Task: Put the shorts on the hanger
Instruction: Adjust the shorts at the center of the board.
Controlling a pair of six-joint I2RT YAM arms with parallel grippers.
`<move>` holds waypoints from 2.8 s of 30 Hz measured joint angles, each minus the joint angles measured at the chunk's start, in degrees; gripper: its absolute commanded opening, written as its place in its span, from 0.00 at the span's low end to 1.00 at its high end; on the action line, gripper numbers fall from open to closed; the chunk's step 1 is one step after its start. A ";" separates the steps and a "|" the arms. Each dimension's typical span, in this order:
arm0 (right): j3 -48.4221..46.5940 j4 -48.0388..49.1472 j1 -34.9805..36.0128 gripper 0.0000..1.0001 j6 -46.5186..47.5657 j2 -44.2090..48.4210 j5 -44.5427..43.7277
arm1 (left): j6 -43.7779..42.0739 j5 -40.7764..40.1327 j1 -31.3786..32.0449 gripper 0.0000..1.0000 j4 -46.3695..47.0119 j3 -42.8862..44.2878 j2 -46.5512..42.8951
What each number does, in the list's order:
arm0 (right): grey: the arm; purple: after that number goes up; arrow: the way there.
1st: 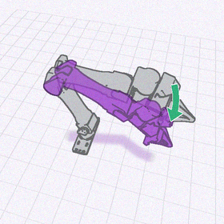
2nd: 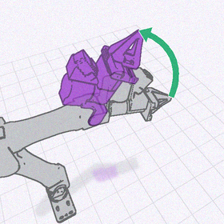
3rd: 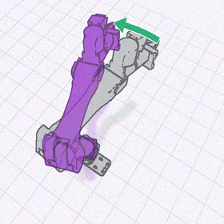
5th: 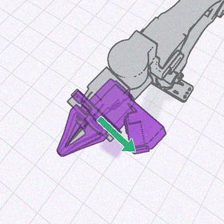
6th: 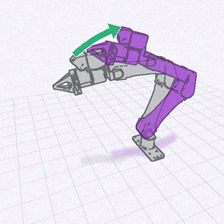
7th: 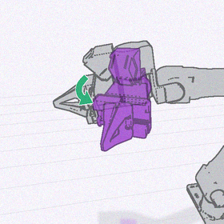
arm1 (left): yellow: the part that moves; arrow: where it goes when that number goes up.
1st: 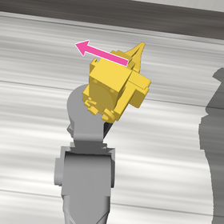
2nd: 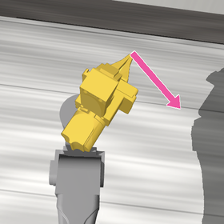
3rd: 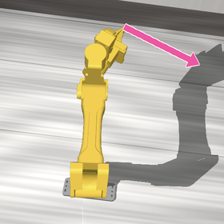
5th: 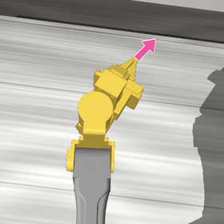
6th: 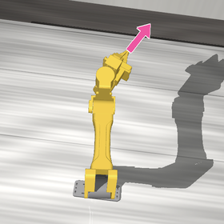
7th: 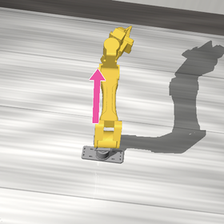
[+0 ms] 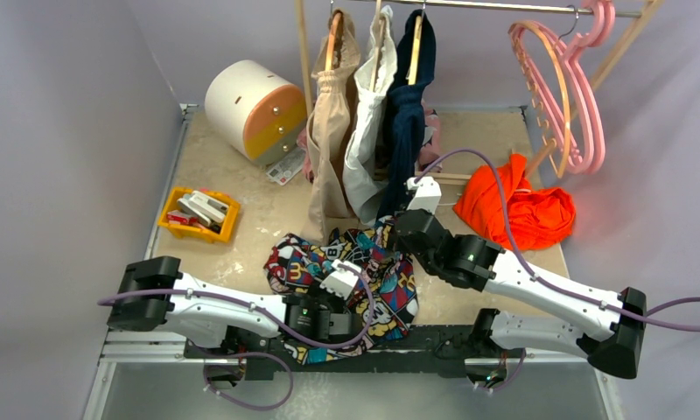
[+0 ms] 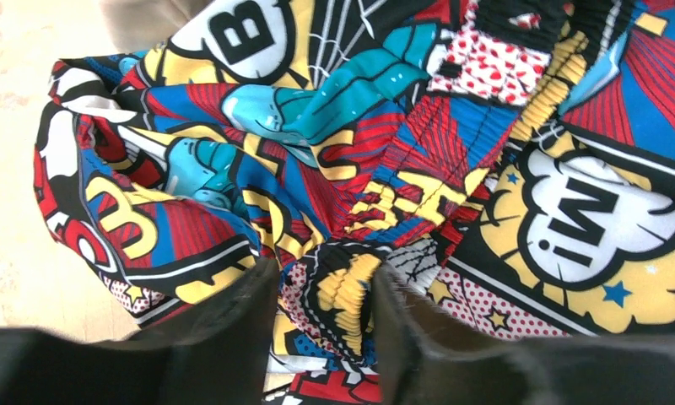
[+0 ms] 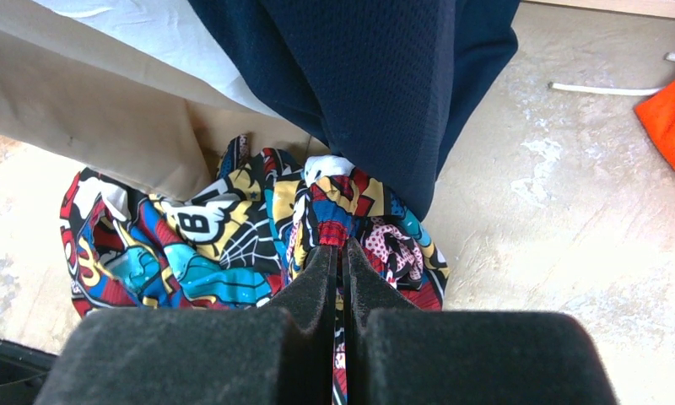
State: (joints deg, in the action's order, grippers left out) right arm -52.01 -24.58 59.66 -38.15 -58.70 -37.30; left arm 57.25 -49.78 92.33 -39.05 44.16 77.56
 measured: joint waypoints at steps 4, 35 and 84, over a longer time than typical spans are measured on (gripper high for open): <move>0.00 0.02 0.00 0.00 1.05 0.42 1.07 | 1.44 -1.97 0.00 0.07 -1.66 0.00 -0.11; 1.14 12.33 0.00 0.03 8.37 -10.10 15.39 | 5.90 -16.65 -16.63 0.00 -14.12 9.81 -25.07; 8.11 0.17 0.07 0.23 -0.55 -9.46 20.11 | 8.79 -19.30 -16.63 0.00 -17.92 11.13 -20.85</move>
State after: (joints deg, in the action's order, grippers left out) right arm -43.90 -24.40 59.72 -38.70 -68.16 -17.19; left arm 66.04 -69.08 75.70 -56.97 55.29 56.71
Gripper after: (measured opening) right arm 0.424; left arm 0.012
